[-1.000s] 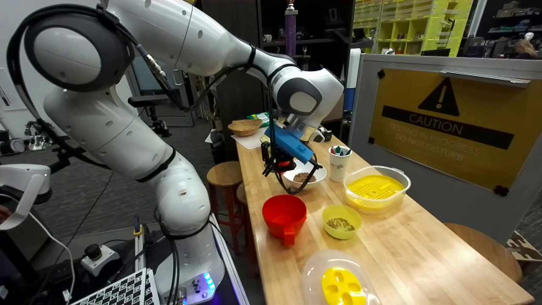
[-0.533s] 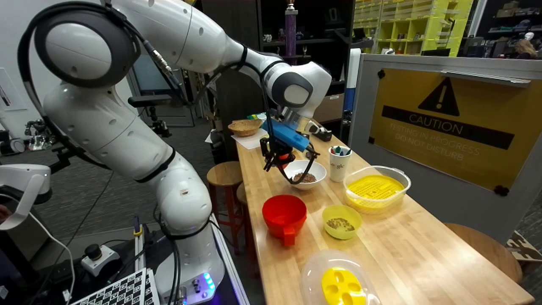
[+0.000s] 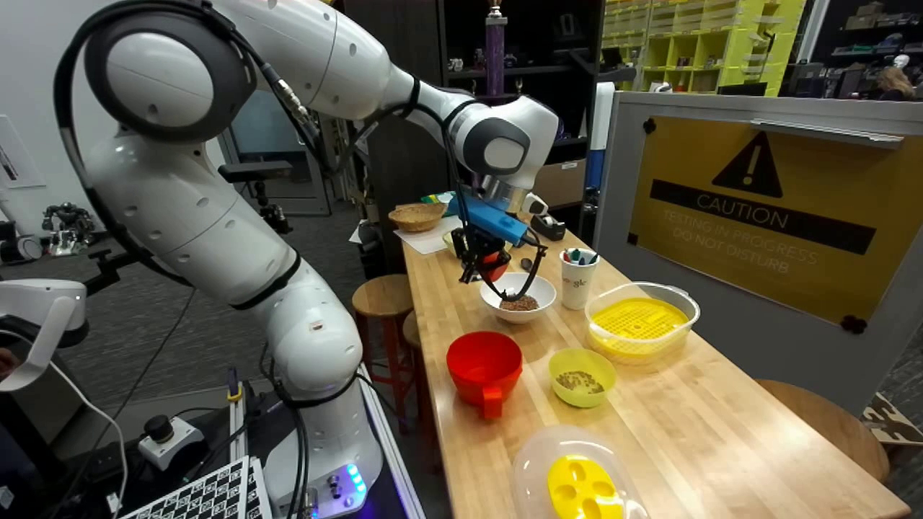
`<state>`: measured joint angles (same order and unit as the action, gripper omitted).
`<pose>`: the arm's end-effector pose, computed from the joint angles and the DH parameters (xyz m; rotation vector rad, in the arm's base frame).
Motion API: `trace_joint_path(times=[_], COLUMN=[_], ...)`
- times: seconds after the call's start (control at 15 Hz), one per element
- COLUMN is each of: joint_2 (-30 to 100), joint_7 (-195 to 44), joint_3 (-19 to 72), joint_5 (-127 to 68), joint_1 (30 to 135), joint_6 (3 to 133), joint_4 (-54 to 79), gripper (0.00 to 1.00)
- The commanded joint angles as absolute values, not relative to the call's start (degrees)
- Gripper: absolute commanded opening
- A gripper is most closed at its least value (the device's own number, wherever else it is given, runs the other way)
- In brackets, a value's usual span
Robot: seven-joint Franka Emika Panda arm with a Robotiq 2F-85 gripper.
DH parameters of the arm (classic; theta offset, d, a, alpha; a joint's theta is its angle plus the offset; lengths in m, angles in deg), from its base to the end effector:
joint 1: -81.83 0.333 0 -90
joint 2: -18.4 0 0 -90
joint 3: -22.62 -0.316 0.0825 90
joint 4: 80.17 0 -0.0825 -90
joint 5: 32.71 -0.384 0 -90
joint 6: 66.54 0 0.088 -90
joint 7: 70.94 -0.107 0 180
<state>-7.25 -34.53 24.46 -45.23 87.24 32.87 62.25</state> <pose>0.3686 0.0427 0.4280 -2.6844 -0.8808 0.3256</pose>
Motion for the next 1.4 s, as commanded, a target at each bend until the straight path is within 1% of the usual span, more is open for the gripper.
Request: trace_joint_path(times=[0.0,0.67,0.73,0.8,0.93,1.33], joint_2=[-5.5,-0.9,-0.7,-0.5,-0.2,-0.5], joint_7=[-37.6,-42.8,-43.5,-43.7,-44.3,-46.0], joint_3=[23.8,21.8,21.6,21.6,21.6,22.0], joint_5=[-44.3,-43.5,-43.3,-43.2,-43.1,-43.5], joint_1=[87.8,88.5,88.5,88.5,88.5,87.9], joint_6=[35.5,40.2,40.2,40.4,40.5,40.6], joint_4=[62.4,61.5,61.3,61.3,61.2,60.8], gripper=[0.01,0.01,0.30,0.31,0.40,0.81])
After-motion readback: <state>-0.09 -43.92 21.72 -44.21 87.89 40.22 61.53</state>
